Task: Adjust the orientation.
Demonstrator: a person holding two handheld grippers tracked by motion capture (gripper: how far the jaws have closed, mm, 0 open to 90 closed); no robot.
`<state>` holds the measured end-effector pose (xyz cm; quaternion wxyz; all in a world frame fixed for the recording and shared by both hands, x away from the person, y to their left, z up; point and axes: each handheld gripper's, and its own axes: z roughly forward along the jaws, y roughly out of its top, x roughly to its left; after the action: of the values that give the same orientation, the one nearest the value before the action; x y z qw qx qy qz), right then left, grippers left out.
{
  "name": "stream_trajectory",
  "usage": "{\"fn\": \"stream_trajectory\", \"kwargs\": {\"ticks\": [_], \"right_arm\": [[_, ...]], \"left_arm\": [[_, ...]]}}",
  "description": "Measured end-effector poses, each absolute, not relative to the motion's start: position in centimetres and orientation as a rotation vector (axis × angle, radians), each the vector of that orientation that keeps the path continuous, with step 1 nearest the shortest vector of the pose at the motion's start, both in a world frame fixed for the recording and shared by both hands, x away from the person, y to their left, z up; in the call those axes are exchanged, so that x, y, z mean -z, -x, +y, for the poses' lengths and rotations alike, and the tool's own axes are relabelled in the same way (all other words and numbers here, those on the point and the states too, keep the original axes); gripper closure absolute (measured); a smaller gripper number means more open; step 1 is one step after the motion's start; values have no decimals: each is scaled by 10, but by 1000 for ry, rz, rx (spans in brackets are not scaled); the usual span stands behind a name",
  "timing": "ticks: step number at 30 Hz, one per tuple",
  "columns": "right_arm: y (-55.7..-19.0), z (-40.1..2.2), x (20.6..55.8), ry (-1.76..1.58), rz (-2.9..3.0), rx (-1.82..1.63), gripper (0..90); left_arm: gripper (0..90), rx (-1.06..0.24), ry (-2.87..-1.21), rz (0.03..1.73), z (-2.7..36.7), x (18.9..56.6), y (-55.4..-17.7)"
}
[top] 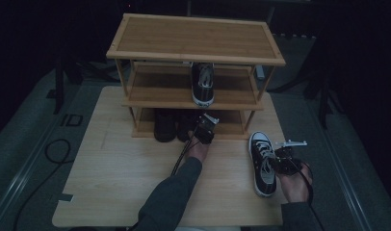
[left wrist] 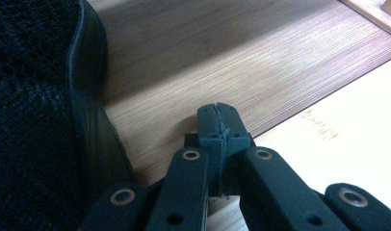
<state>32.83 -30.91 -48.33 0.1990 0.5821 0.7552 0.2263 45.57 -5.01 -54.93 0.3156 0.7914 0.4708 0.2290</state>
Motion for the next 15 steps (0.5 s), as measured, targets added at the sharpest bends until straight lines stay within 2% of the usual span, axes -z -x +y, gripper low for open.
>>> {"fn": "stream_trajectory", "kwargs": {"ticks": [15], "right_arm": [[-325, -303, 474, -1532, 2202, -736, 876]], "left_arm": [[900, -604, -2082, 1243, -50, 549, -455]]}}
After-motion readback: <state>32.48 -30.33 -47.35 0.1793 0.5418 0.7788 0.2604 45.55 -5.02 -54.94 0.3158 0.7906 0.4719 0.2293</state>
